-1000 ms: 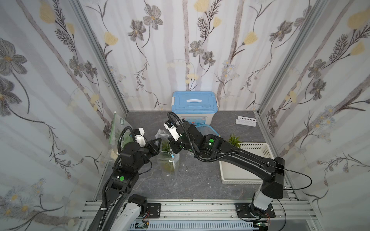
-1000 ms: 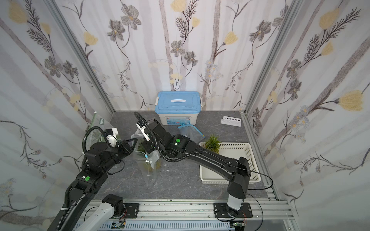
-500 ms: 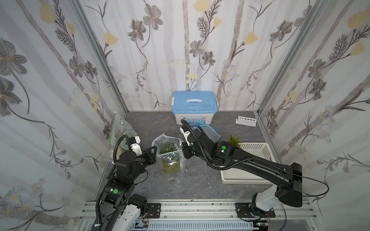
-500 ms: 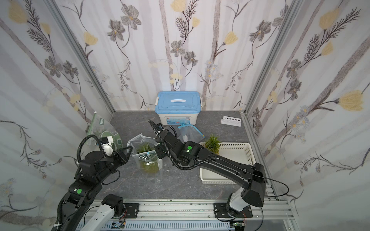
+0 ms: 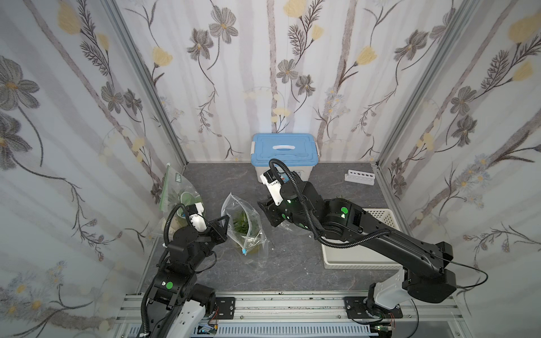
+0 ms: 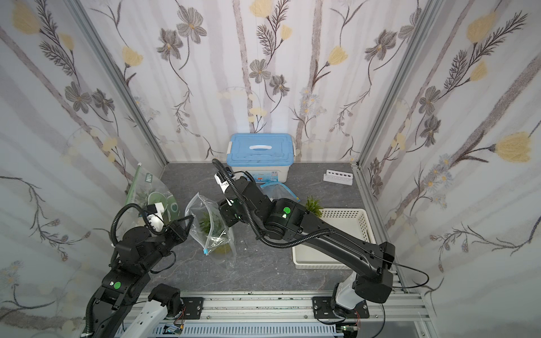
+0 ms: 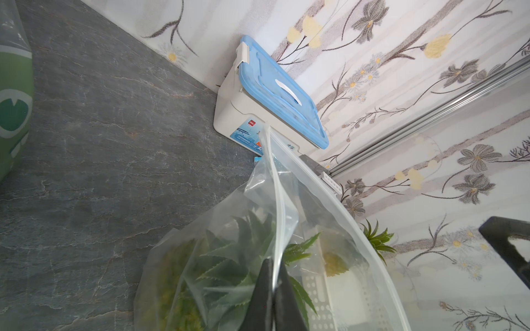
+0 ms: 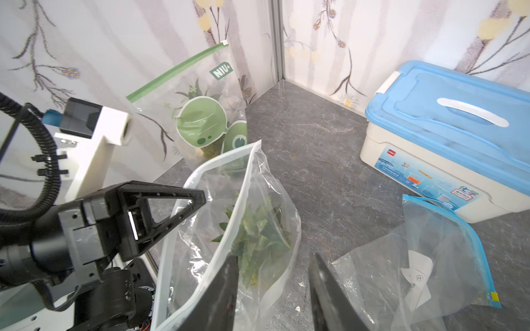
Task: Open the zip-top bag and take out the pineapple
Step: Open the zipper of the food storage bag at the center of the board, then pick up the pineapple from the zipper food storage bag.
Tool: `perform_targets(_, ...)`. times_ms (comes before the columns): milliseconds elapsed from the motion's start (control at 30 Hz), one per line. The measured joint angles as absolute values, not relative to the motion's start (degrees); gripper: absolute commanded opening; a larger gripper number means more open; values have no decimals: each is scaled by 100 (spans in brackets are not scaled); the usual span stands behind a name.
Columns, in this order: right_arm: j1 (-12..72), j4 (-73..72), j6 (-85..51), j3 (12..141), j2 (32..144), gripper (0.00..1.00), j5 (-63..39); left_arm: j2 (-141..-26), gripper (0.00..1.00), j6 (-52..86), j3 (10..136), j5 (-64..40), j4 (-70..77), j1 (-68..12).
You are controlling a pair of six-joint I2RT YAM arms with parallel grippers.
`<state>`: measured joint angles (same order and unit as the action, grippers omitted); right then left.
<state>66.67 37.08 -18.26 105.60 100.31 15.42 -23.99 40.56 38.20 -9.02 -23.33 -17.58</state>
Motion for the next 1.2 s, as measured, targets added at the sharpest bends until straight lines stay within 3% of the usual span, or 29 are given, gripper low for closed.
perform_targets(133, 6689, 3863, -1682, 11139, 10543, 41, 1144, -2333, 0, 4093, 3752, -902, -2222, -1769)
perform_targets(733, 6453, 3752, -1514, 11408, 11577, 42, -836, -2003, 0, 4230, 3271, -812, -1750, -1791)
perform_targets(1000, 6160, 4112, -1717, 11454, 11869, 44, -528, -1984, 0, 4244, 3267, -812, -1688, -1791)
perform_targets(1200, 6156, 4501, -1820, 11467, 11883, 52, -80, -2112, 0, 4274, 3186, -838, -1485, -1796)
